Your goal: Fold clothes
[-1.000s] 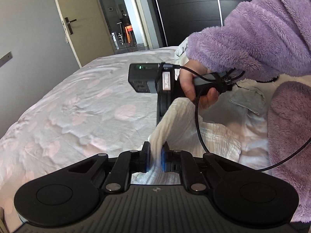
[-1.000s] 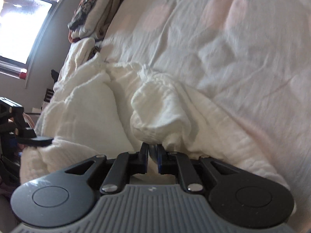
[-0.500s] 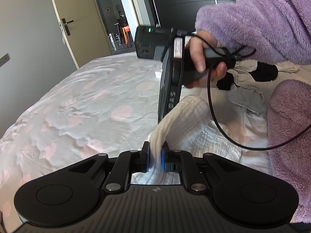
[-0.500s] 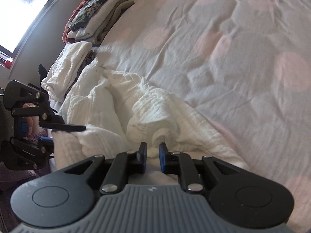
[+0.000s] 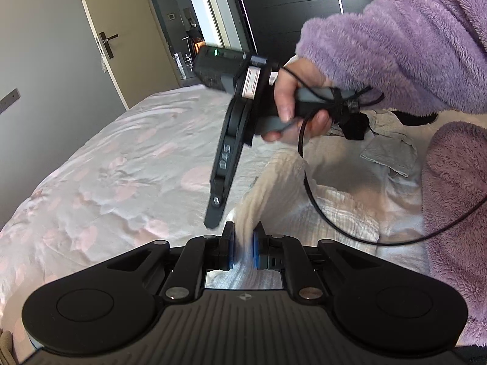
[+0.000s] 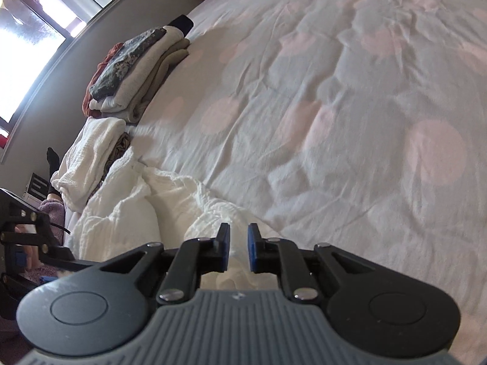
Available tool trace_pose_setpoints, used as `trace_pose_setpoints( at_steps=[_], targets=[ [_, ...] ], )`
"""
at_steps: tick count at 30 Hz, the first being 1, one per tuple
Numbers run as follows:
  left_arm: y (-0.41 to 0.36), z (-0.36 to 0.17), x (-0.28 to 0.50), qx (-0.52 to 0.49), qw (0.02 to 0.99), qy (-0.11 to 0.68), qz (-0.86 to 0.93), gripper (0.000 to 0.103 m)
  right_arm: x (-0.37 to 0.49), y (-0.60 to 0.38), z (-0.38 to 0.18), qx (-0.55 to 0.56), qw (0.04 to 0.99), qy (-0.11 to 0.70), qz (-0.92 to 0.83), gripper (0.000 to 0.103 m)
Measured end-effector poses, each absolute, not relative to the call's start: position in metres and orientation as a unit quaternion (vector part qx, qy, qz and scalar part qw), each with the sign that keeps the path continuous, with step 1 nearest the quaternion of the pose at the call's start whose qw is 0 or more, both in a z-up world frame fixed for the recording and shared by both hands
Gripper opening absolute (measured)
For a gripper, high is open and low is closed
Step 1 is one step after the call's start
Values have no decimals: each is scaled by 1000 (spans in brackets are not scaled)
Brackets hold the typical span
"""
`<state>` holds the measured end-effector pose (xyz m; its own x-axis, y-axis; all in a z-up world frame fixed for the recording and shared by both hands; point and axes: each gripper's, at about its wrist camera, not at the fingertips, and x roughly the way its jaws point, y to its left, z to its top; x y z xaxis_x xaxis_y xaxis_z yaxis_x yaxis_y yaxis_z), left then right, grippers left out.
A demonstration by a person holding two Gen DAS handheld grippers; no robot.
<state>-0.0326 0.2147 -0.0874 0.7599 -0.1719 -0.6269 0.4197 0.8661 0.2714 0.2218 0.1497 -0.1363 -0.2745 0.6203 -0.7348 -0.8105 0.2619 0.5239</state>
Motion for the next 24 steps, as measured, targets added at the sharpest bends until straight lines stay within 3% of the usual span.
trace_pose_setpoints(
  at_steps=[8, 12, 14, 17, 22, 24],
  targets=[
    [214, -91, -26, 212, 911, 312, -166, 9, 200, 168, -188, -109, 544, 573, 604, 9],
    [214, -92, -21, 213, 911, 313, -162, 9, 204, 160, -186, -83, 550, 578, 597, 7],
    [214, -90, -20, 215, 912, 309, -164, 9, 207, 147, -174, -59, 569, 564, 595, 16],
    [212, -89, -20, 224, 911, 304, -166, 9, 219, 109, -157, 20, 611, 546, 573, 45],
    [210, -92, -22, 233, 906, 309, -169, 9, 223, 28, -145, 133, 677, 511, 512, 51],
    [208, -93, -23, 239, 904, 312, -171, 9, 220, 1, -142, 151, 698, 497, 493, 60]
  ],
)
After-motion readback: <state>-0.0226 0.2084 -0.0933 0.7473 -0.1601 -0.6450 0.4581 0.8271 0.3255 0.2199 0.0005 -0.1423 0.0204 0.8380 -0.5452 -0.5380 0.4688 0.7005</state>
